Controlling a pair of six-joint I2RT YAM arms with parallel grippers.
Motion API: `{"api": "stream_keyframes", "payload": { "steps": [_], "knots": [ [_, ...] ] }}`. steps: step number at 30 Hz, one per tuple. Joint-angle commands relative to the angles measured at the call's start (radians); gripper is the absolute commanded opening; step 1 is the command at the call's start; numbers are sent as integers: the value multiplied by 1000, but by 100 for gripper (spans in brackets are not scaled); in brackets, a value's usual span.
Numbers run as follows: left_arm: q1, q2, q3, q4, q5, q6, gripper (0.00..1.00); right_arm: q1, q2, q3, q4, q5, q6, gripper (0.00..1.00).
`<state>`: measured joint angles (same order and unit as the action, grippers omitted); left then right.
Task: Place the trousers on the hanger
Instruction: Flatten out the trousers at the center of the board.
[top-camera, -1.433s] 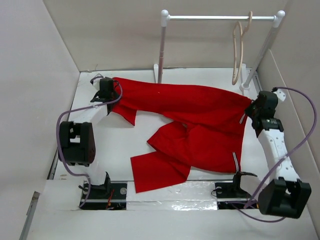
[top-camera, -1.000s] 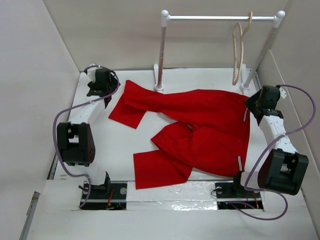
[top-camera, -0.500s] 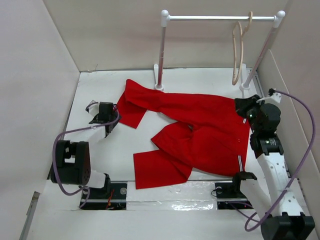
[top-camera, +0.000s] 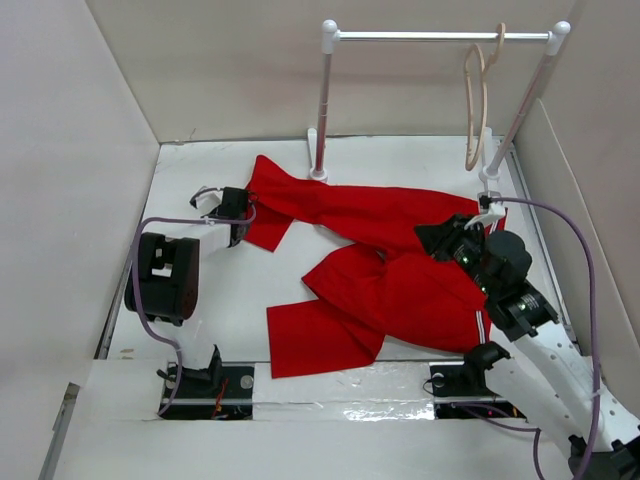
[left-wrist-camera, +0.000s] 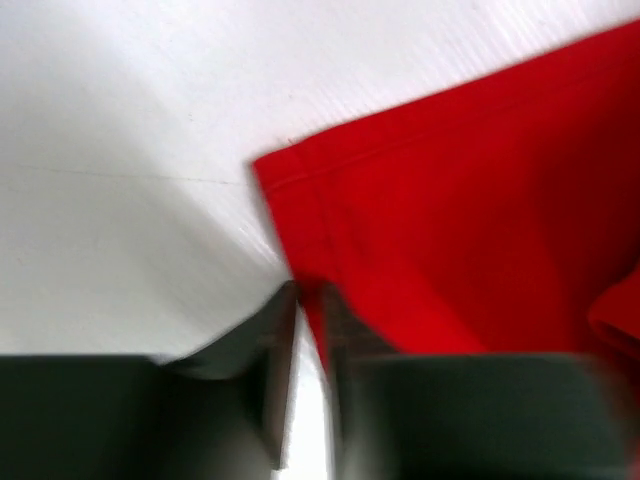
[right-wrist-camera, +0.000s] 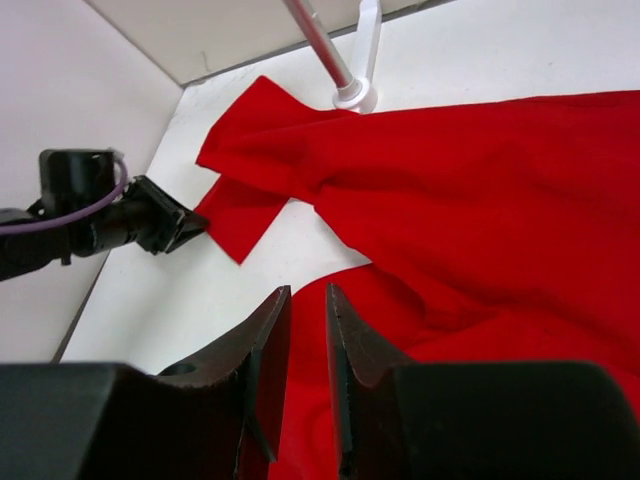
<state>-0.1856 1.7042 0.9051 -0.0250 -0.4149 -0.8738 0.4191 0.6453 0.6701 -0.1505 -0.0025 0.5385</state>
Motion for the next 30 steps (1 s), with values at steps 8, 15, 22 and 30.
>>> {"api": "stream_keyframes", "payload": {
  "steps": [8,15,22,30],
  "knots": [
    [80,-29,152,-139,-102,88,0,72,-61,5,-21,107,-64,27],
    [150,-40,391,-233,-223,254,0,106,-72,-18,-40,119,-77,29],
    [267,99,613,-297,-285,348,0,151,-88,3,-78,111,-80,31],
    [253,253,827,-375,-257,476,23,262,-29,19,-81,82,-92,33]
  ]
}}
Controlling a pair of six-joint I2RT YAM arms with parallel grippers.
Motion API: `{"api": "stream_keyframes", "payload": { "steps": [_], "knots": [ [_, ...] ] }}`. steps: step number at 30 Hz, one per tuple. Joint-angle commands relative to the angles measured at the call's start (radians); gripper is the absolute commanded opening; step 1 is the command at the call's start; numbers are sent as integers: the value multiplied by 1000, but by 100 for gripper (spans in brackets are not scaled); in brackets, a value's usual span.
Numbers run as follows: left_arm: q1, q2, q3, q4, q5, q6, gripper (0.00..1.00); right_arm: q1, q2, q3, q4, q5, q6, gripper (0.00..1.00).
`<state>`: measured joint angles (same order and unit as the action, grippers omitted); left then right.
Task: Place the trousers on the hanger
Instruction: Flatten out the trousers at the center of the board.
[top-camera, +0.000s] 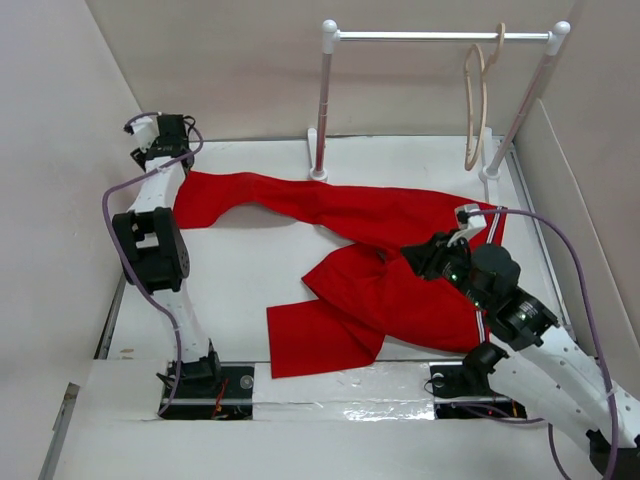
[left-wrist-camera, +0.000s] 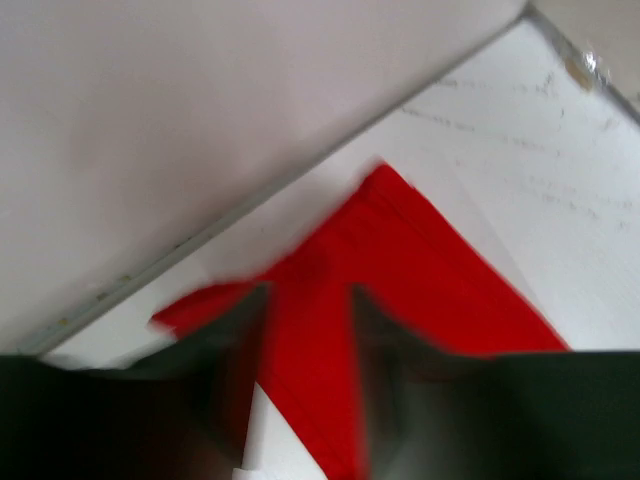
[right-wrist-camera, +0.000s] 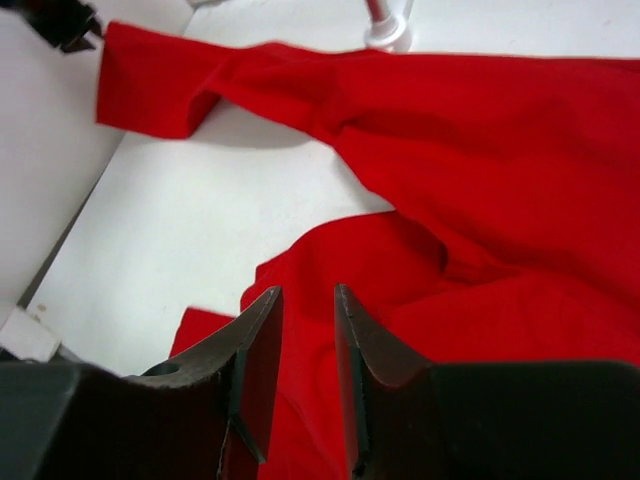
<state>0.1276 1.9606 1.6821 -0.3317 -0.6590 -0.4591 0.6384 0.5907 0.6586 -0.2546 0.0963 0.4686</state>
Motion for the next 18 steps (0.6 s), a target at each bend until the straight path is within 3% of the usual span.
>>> {"api": "stream_keyframes", "payload": {
  "steps": [1,2,4,6,11,14,15,18],
  "knots": [
    [-71,-20,22,-35,-14,79,44,58,44,33,31,-26,-28,30],
    [-80,-35,5,-20,-13,80,54,76,64,39,38,-36,-33,26],
    [-91,-90,-42,20,25,71,68,151,141,55,51,-44,-44,9],
    [-91,-140,-68,32,89,45,68,213,229,64,90,-21,-48,0],
    [-150,-331,-193,121,235,-32,64,387,450,105,239,26,-33,0],
    [-206,-555,-372,204,376,-69,56,458,633,188,305,31,-44,13],
    [-218,-604,-415,227,437,-87,55,474,679,212,314,46,-60,26],
    [-218,-810,-588,325,559,-114,49,513,869,314,336,45,-93,44]
  ]
}}
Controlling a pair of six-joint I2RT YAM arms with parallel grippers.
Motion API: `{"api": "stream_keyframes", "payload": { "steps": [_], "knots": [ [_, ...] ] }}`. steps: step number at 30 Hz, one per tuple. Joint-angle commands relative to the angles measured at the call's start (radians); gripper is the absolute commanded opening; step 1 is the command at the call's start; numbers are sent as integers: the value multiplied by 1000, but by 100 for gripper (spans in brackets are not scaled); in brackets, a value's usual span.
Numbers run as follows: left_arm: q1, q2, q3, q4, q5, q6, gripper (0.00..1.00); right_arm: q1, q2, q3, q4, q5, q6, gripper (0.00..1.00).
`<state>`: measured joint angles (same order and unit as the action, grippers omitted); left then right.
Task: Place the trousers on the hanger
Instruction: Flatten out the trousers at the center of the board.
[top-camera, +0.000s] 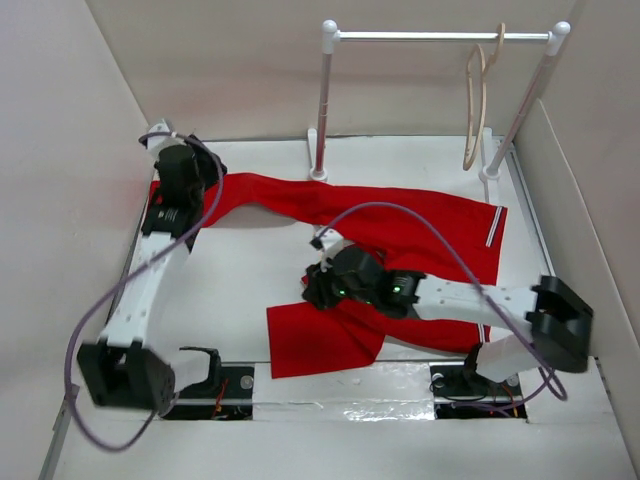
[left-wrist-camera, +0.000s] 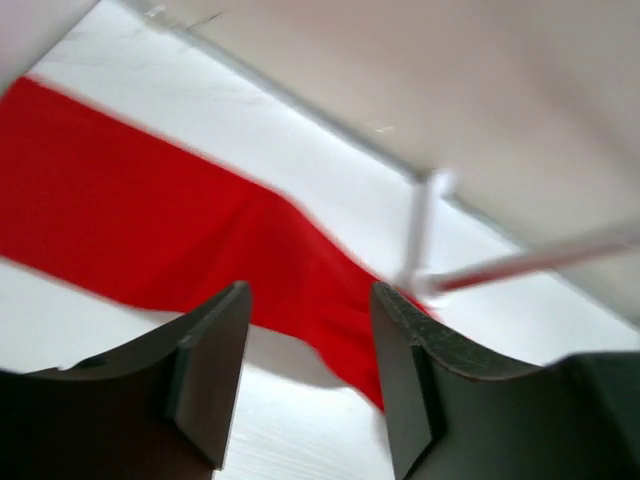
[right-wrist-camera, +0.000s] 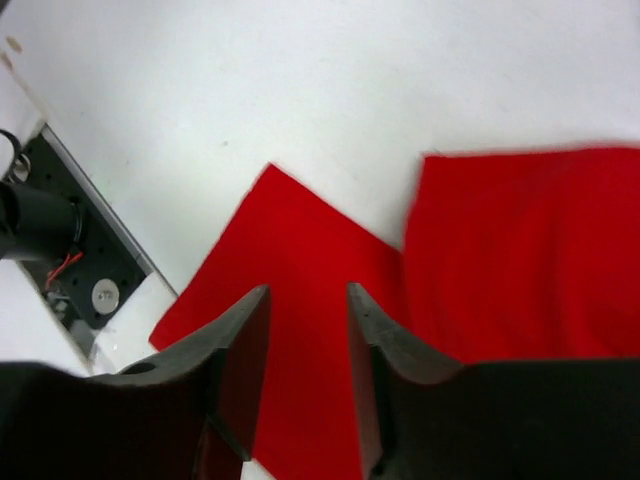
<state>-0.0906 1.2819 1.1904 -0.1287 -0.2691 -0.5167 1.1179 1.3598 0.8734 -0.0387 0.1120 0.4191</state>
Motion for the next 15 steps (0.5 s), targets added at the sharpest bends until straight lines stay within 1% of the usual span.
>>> {"api": "stream_keyframes", "payload": {
  "steps": [1,2,3,4,5,6,9,13,15],
  "knots": [
    [0,-223,-168,153,189,-57,47,34,145,123,122,28,-49,49],
    [-9,-258,-193,152,202,-59,47,43,233,174,117,17,-57,50],
    [-9,-291,-212,147,221,-57,46,52,234,174,109,-1,-71,52],
    [-9,-346,-236,132,234,-43,46,53,311,224,99,-3,-72,57],
    [-9,-371,-242,112,243,-34,47,66,344,243,92,0,-77,58],
    [-9,-389,-245,97,264,-23,47,75,402,269,91,15,-83,65],
    [-9,-446,-236,46,301,24,50,85,501,315,69,44,-76,66],
    [-9,-524,-264,28,286,70,54,94,579,361,43,83,-68,67],
    [-9,-547,-282,29,281,78,54,121,607,386,-10,122,-78,67]
  ]
}}
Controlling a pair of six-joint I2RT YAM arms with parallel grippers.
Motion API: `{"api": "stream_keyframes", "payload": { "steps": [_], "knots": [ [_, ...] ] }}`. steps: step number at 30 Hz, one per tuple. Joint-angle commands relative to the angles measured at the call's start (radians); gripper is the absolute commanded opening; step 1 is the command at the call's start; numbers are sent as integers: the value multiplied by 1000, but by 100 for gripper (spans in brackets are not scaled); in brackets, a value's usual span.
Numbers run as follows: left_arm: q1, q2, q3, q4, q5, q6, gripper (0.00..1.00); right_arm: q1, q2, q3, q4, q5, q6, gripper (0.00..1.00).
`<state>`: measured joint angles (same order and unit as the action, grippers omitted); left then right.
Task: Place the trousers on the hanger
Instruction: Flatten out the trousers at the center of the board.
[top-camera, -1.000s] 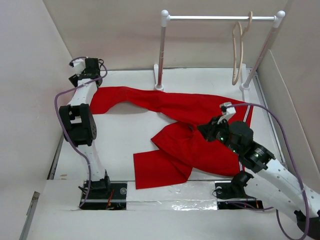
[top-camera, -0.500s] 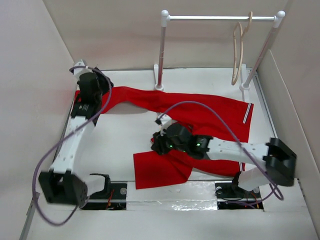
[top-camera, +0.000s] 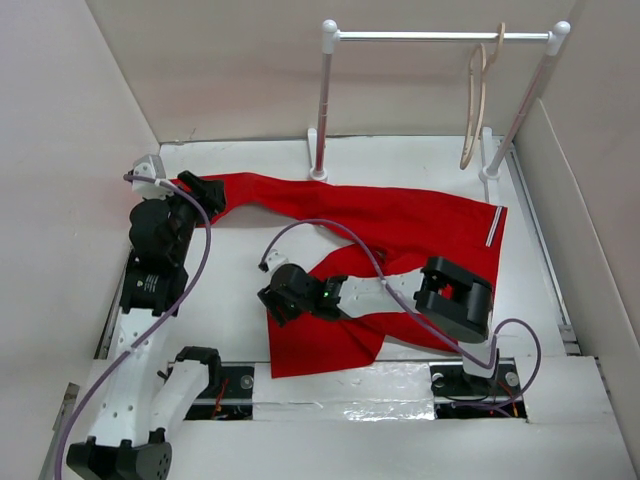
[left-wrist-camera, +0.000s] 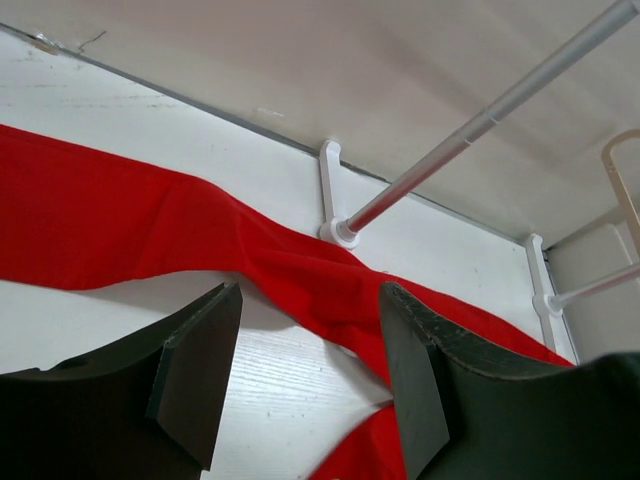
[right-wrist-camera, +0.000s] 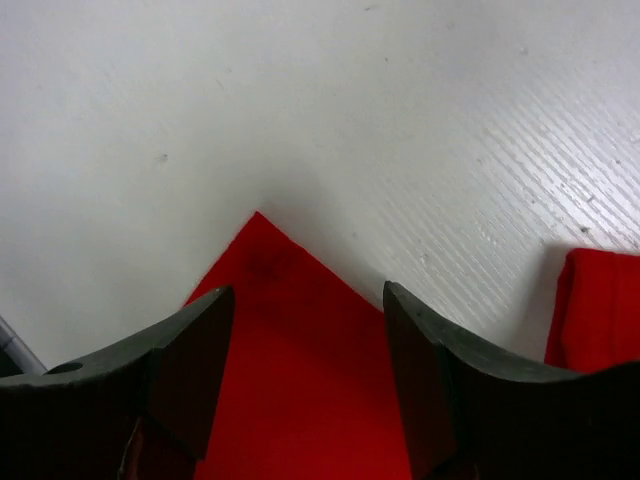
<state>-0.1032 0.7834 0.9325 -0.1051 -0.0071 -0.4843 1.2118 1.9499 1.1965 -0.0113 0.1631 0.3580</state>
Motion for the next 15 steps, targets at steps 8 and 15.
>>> {"api": "stream_keyframes", "payload": {
  "steps": [8,15],
  "knots": [
    [3,-118,-77,25,36,55,56,75,147,141,-144,107,-30,58],
    [3,-139,-84,33,33,47,56,84,141,274,-176,130,-54,0]
  ]
}}
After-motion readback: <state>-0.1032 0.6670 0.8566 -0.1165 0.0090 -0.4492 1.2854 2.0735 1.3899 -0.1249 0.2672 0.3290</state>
